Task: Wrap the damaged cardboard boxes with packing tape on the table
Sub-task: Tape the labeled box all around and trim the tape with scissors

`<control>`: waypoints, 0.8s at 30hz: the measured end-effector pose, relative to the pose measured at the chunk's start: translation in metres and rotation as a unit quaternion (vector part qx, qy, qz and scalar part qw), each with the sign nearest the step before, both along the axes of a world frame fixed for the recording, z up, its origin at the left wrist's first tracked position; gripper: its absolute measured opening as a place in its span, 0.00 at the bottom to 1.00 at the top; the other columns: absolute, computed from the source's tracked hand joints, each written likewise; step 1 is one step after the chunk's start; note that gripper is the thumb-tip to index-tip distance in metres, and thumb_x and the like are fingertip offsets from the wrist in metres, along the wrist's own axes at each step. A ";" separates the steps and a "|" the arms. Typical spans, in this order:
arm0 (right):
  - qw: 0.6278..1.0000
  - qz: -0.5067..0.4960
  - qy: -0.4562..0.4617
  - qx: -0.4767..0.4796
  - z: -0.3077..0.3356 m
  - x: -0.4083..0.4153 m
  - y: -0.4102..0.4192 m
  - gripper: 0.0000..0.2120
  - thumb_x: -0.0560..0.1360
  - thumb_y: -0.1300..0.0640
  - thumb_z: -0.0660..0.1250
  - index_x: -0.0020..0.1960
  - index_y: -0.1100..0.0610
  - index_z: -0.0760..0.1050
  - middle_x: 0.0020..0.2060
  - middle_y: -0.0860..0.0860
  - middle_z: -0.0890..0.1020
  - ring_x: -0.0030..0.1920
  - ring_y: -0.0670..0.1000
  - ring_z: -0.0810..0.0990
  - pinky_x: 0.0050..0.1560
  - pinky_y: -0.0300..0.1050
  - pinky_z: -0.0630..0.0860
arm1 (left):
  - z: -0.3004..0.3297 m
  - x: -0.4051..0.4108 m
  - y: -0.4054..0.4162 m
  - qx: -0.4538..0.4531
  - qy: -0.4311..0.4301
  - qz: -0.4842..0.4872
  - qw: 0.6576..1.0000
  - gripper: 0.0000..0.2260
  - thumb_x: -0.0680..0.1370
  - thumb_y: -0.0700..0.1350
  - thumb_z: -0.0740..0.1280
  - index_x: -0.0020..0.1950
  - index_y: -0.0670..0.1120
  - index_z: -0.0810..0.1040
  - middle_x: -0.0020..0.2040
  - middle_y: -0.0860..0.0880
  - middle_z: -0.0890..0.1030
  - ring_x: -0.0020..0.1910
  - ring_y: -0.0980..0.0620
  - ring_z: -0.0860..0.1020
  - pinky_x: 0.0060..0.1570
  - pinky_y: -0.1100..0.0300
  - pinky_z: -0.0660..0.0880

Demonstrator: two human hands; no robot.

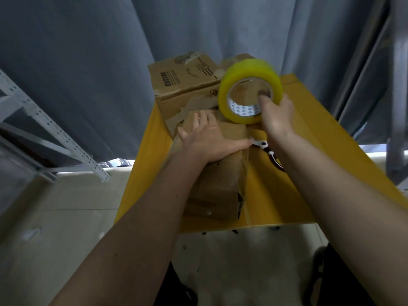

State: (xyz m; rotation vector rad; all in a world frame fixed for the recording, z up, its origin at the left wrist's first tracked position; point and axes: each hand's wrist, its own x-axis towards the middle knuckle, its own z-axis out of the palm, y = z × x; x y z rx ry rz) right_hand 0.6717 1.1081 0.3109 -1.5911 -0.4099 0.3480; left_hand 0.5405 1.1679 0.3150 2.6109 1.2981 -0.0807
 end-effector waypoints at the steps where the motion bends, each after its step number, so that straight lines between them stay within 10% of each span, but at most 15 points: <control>1: 0.998 0.004 0.050 0.027 -0.001 0.002 -0.005 0.19 0.77 0.53 0.64 0.65 0.60 0.71 0.57 0.57 0.78 0.51 0.59 0.81 0.44 0.55 0.82 | -0.001 0.000 0.000 0.002 -0.002 0.001 1.000 0.61 0.59 0.81 0.57 0.80 0.46 0.42 0.81 0.48 0.42 0.79 0.47 0.42 0.71 0.31 0.42; 6: 0.983 0.017 0.152 0.102 -0.009 0.004 -0.017 0.21 0.78 0.58 0.62 0.70 0.57 0.65 0.61 0.56 0.75 0.40 0.57 0.84 0.31 0.49 0.82 | -0.002 -0.001 0.003 -0.020 -0.019 0.015 1.000 0.59 0.54 0.81 0.55 0.79 0.58 0.43 0.81 0.50 0.42 0.79 0.49 0.41 0.70 0.29 0.45; 11: 0.966 -0.023 0.218 0.134 -0.028 0.011 -0.032 0.08 0.78 0.58 0.64 0.48 0.47 0.67 0.44 0.47 0.74 0.43 0.57 0.81 0.29 0.50 0.81 | 0.002 0.000 0.004 -0.048 -0.007 0.040 0.998 0.58 0.48 0.82 0.56 0.76 0.68 0.45 0.80 0.46 0.40 0.78 0.43 0.41 0.68 0.29 0.46; 16: 0.929 -0.021 0.345 0.131 -0.061 0.002 -0.043 0.23 0.79 0.57 0.64 0.72 0.57 0.62 0.57 0.52 0.70 0.43 0.54 0.76 0.35 0.54 0.82 | 0.009 0.004 0.005 -0.086 0.008 0.058 0.995 0.59 0.47 0.84 0.59 0.75 0.70 0.44 0.80 0.45 0.37 0.77 0.36 0.40 0.69 0.29 0.47; 24: 0.906 0.002 0.406 0.118 -0.062 -0.003 -0.042 0.22 0.79 0.56 0.66 0.70 0.58 0.66 0.60 0.56 0.75 0.53 0.58 0.79 0.43 0.52 0.83 | 0.016 0.009 0.014 -0.114 0.005 0.071 0.991 0.53 0.57 0.77 0.67 0.76 0.68 0.46 0.80 0.49 0.40 0.77 0.36 0.41 0.71 0.32 0.51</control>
